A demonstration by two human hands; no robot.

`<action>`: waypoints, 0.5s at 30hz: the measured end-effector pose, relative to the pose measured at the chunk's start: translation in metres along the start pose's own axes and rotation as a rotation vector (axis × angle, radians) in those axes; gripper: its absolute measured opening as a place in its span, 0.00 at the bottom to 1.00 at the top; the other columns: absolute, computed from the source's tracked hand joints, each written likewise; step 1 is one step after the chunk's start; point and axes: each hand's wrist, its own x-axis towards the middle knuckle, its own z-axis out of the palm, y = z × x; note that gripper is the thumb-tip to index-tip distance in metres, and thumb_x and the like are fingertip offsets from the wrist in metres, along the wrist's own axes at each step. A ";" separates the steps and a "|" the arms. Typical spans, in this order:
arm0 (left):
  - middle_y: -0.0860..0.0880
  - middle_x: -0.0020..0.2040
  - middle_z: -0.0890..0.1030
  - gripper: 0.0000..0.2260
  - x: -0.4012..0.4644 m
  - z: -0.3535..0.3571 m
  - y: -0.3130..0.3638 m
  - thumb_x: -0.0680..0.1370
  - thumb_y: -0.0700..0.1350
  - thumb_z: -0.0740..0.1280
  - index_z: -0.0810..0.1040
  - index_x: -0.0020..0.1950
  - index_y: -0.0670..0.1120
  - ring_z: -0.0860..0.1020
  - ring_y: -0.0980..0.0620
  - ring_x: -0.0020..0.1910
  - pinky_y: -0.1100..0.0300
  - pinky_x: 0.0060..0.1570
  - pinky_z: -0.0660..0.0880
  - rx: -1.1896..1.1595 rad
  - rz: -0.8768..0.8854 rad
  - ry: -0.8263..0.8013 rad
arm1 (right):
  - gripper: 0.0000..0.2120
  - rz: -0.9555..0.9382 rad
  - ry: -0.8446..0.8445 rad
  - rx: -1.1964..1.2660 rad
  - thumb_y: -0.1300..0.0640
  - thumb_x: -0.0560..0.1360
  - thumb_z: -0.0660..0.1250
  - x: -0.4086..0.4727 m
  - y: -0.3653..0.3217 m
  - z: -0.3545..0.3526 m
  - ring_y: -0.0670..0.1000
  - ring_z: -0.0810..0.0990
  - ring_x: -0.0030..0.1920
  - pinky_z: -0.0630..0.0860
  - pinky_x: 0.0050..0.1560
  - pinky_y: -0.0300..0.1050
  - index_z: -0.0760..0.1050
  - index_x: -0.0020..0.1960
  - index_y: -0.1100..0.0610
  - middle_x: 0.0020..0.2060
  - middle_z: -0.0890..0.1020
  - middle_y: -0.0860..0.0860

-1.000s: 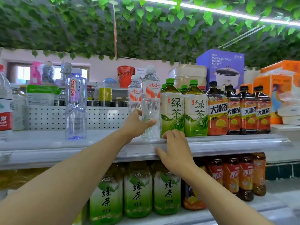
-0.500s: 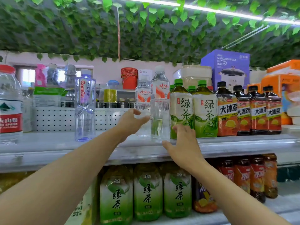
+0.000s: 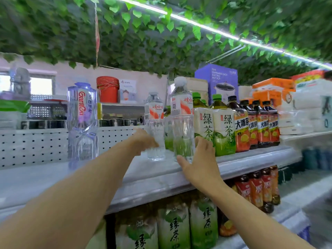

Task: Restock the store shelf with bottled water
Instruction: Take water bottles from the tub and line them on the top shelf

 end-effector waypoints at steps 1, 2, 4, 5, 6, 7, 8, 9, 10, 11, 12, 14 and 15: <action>0.39 0.62 0.75 0.24 0.005 0.001 -0.002 0.74 0.40 0.71 0.66 0.67 0.38 0.75 0.43 0.56 0.53 0.50 0.73 0.003 -0.005 -0.026 | 0.31 0.012 0.001 -0.009 0.48 0.74 0.68 0.000 -0.001 0.002 0.51 0.61 0.67 0.61 0.67 0.46 0.55 0.69 0.54 0.65 0.62 0.51; 0.39 0.61 0.75 0.23 0.009 0.002 -0.003 0.74 0.40 0.70 0.67 0.66 0.39 0.75 0.43 0.56 0.53 0.49 0.73 -0.003 -0.011 -0.051 | 0.31 0.021 0.000 -0.018 0.48 0.74 0.68 0.001 -0.002 0.003 0.51 0.60 0.67 0.62 0.67 0.46 0.55 0.69 0.54 0.65 0.61 0.51; 0.39 0.61 0.76 0.20 0.015 0.005 -0.006 0.74 0.38 0.70 0.69 0.65 0.39 0.75 0.42 0.57 0.53 0.49 0.73 -0.011 -0.019 -0.070 | 0.32 0.029 0.001 -0.039 0.47 0.74 0.68 0.001 -0.002 0.004 0.51 0.61 0.67 0.64 0.67 0.48 0.56 0.69 0.55 0.66 0.62 0.52; 0.39 0.60 0.76 0.18 0.016 0.007 -0.006 0.75 0.38 0.69 0.71 0.63 0.39 0.75 0.42 0.57 0.53 0.50 0.73 -0.011 -0.020 -0.071 | 0.32 0.032 0.000 -0.048 0.47 0.74 0.68 0.002 -0.002 0.004 0.52 0.61 0.67 0.64 0.68 0.48 0.56 0.70 0.55 0.66 0.62 0.52; 0.39 0.61 0.76 0.17 0.017 0.008 -0.006 0.75 0.37 0.69 0.72 0.63 0.39 0.75 0.41 0.58 0.53 0.50 0.74 -0.016 -0.020 -0.073 | 0.32 0.034 -0.002 -0.057 0.47 0.74 0.67 0.002 -0.002 0.004 0.52 0.62 0.67 0.64 0.68 0.49 0.56 0.70 0.55 0.66 0.62 0.52; 0.40 0.61 0.76 0.17 0.018 0.009 -0.005 0.75 0.37 0.69 0.72 0.63 0.39 0.75 0.41 0.59 0.52 0.51 0.74 -0.028 -0.018 -0.076 | 0.32 0.036 -0.005 -0.068 0.47 0.74 0.67 0.003 -0.003 0.004 0.52 0.62 0.67 0.64 0.68 0.48 0.56 0.70 0.55 0.67 0.63 0.52; 0.40 0.61 0.76 0.18 0.017 0.010 -0.004 0.75 0.38 0.69 0.72 0.64 0.39 0.74 0.40 0.60 0.52 0.52 0.74 -0.031 -0.017 -0.081 | 0.32 0.034 -0.008 -0.077 0.47 0.74 0.67 0.004 -0.003 0.003 0.52 0.62 0.67 0.64 0.68 0.48 0.56 0.70 0.56 0.67 0.63 0.52; 0.40 0.61 0.76 0.18 0.016 0.011 -0.003 0.75 0.38 0.70 0.73 0.64 0.39 0.75 0.41 0.60 0.52 0.52 0.74 -0.029 -0.013 -0.082 | 0.32 0.032 -0.010 -0.080 0.46 0.74 0.67 0.005 -0.002 0.003 0.53 0.63 0.67 0.63 0.68 0.48 0.56 0.70 0.56 0.67 0.64 0.53; 0.41 0.61 0.77 0.18 0.015 0.012 -0.001 0.75 0.39 0.70 0.73 0.64 0.40 0.75 0.41 0.59 0.53 0.51 0.75 -0.020 -0.002 -0.086 | 0.33 0.030 -0.013 -0.079 0.46 0.74 0.68 0.006 -0.002 0.002 0.53 0.63 0.68 0.63 0.68 0.48 0.56 0.71 0.56 0.68 0.64 0.53; 0.42 0.61 0.77 0.18 0.014 0.014 0.000 0.74 0.40 0.71 0.74 0.63 0.41 0.76 0.43 0.58 0.54 0.49 0.75 -0.014 0.011 -0.095 | 0.34 0.031 -0.018 -0.074 0.46 0.74 0.68 0.007 -0.002 0.002 0.53 0.63 0.68 0.63 0.68 0.48 0.55 0.71 0.56 0.68 0.63 0.53; 0.43 0.61 0.77 0.19 0.014 0.016 0.001 0.74 0.41 0.71 0.74 0.63 0.43 0.76 0.44 0.57 0.55 0.46 0.75 -0.011 0.019 -0.103 | 0.35 0.031 -0.023 -0.069 0.46 0.74 0.68 0.008 -0.001 0.001 0.53 0.63 0.68 0.62 0.68 0.48 0.55 0.72 0.56 0.69 0.63 0.53; 0.43 0.60 0.77 0.20 0.012 0.020 0.003 0.74 0.42 0.71 0.73 0.64 0.44 0.77 0.44 0.56 0.55 0.44 0.76 -0.004 0.036 -0.106 | 0.34 0.031 -0.023 -0.066 0.46 0.73 0.68 0.009 0.000 0.001 0.53 0.65 0.67 0.64 0.67 0.48 0.56 0.71 0.56 0.68 0.65 0.52; 0.43 0.60 0.77 0.20 0.011 0.022 0.005 0.74 0.42 0.71 0.73 0.65 0.43 0.77 0.44 0.56 0.55 0.43 0.77 0.001 0.049 -0.103 | 0.33 0.031 -0.021 -0.066 0.46 0.73 0.68 0.009 0.001 0.001 0.53 0.67 0.66 0.66 0.66 0.48 0.57 0.70 0.56 0.66 0.66 0.52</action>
